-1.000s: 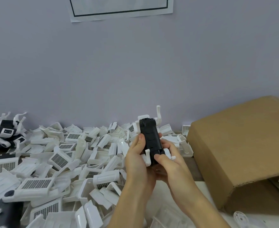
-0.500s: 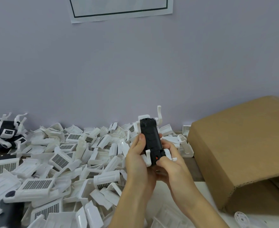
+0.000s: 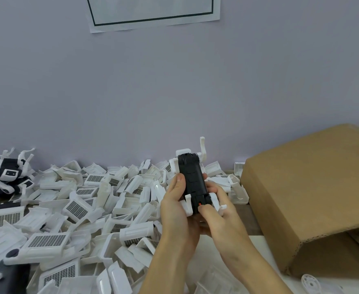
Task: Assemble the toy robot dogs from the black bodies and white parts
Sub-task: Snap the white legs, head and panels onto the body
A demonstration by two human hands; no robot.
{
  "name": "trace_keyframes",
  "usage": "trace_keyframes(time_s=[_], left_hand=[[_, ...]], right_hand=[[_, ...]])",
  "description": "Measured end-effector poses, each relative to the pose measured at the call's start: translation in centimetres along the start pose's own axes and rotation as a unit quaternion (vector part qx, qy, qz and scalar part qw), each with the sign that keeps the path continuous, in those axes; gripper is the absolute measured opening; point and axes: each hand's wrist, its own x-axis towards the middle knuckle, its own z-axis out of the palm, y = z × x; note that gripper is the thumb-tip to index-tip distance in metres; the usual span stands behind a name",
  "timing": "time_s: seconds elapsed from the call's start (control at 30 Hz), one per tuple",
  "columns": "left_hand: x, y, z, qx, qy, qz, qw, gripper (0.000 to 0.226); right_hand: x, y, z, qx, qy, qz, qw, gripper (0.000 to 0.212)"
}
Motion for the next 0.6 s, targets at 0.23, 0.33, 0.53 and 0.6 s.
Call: trace_keyframes(time_s=[0.23, 0.33, 0.53, 0.6], left_hand=[[-0.35, 0.15, 0.36, 0.031, 0.013, -0.002, 0.999, 0.06], [-0.44, 0.14, 0.48, 0.034, 0.016, -0.003, 0.999, 0.063], [-0.51, 0.19, 0.51, 0.038, 0.021, -0.008, 0.999, 0.065], [-0.46, 0.15, 0.47, 0.037, 0.027, -0.004, 0.999, 0.061]], right_hand=[[0.08, -0.18, -0.28, 0.019, -0.022, 0.01, 1.0, 0.044], [0.14, -0.07, -0.27, 0.018, -0.016, 0.015, 1.0, 0.039], [0.16, -0.07, -0.25, 0.022, -0.015, 0.022, 0.999, 0.044], [0.09, -0.11, -0.3, 0.025, -0.019, 0.022, 0.999, 0.046]])
